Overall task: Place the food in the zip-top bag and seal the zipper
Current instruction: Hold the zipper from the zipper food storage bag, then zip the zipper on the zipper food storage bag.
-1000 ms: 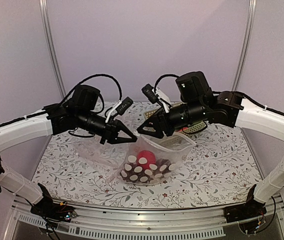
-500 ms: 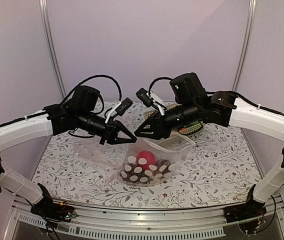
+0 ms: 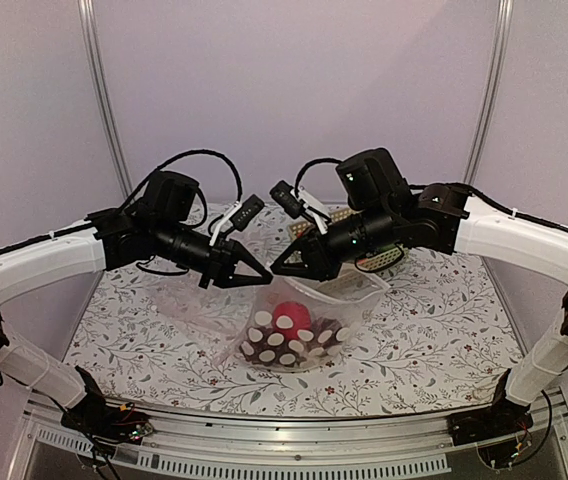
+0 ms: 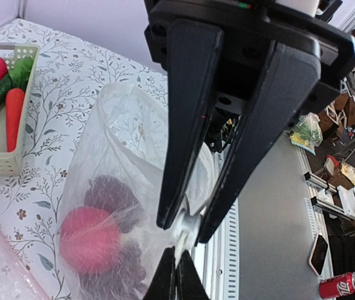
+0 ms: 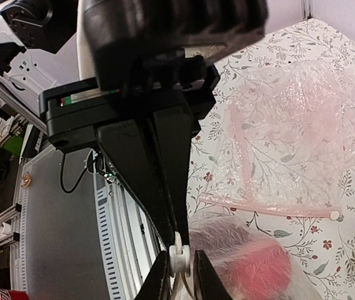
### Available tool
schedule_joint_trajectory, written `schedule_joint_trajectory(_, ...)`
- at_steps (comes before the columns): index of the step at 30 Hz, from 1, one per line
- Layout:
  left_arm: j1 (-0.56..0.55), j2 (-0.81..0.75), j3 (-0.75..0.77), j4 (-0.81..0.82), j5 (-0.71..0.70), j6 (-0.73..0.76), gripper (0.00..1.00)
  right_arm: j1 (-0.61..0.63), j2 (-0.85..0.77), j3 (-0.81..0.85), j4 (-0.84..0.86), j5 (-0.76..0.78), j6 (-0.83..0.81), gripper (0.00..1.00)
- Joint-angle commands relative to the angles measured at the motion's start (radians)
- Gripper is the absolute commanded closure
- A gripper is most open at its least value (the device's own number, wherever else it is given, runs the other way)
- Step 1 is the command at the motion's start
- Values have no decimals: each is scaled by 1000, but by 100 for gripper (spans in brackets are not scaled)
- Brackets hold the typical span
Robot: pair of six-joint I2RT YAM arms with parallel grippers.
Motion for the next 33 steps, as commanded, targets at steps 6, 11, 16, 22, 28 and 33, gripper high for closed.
schedule_joint_trajectory(6,28,-13,-16,43,7,-12,100,3,16,9,-19,10,-4,96)
schedule_joint_trajectory(11,44,-14,-22,57,7,-29,100,4,8,5,-23,23,-10,98)
schedule_joint_trajectory(16,63,-16,-30,80,4,-57,100,3,-1,2,-40,43,-18,98)
schedule_joint_trajectory(22,80,-18,-35,92,6,-67,100,3,-5,2,-69,66,-28,99)
schedule_joint_trajectory(28,93,-24,-41,97,2,-73,100,2,-15,-7,-78,92,-31,99)
schedule_joint_trajectory(33,103,-28,-45,104,-4,-78,100,3,-29,-17,-77,110,-32,99)
